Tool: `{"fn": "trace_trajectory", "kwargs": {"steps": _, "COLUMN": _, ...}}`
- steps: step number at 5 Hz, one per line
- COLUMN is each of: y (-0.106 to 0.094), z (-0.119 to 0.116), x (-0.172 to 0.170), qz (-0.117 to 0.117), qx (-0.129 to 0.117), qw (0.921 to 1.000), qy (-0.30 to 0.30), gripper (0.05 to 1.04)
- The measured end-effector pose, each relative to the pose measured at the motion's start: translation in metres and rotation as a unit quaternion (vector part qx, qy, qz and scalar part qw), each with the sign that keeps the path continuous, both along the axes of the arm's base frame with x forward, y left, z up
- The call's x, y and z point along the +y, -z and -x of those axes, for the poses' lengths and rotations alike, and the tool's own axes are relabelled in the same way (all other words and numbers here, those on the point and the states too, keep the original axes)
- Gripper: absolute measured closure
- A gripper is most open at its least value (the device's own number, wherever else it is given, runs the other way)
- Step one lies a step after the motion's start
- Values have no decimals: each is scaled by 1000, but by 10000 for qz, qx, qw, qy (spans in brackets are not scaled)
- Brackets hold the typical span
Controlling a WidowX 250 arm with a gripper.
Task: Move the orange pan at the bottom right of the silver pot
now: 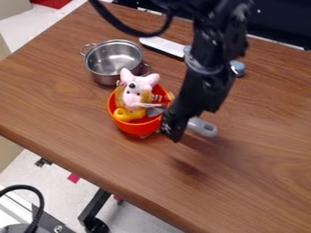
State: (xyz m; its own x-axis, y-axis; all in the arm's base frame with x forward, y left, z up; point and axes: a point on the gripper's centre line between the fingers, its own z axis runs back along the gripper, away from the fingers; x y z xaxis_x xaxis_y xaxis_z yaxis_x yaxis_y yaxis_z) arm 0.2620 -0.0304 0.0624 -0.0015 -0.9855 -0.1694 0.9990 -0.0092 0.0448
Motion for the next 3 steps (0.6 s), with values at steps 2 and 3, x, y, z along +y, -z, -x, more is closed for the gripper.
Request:
{"fn": "trace_trajectory", "kwargs": {"steps": 2, "y": -31, "z": -8, "x": 26, "qz": 270, "qx": -344, "qw": 9987, "qy": 270, "gripper": 84}}
{"fn": "trace_trajectory", "kwargs": {"steps": 3, "y": -55, "z": -20, "x": 61, "qz": 507, "qx": -650, "qw": 9962, "qy": 284, "gripper": 84}}
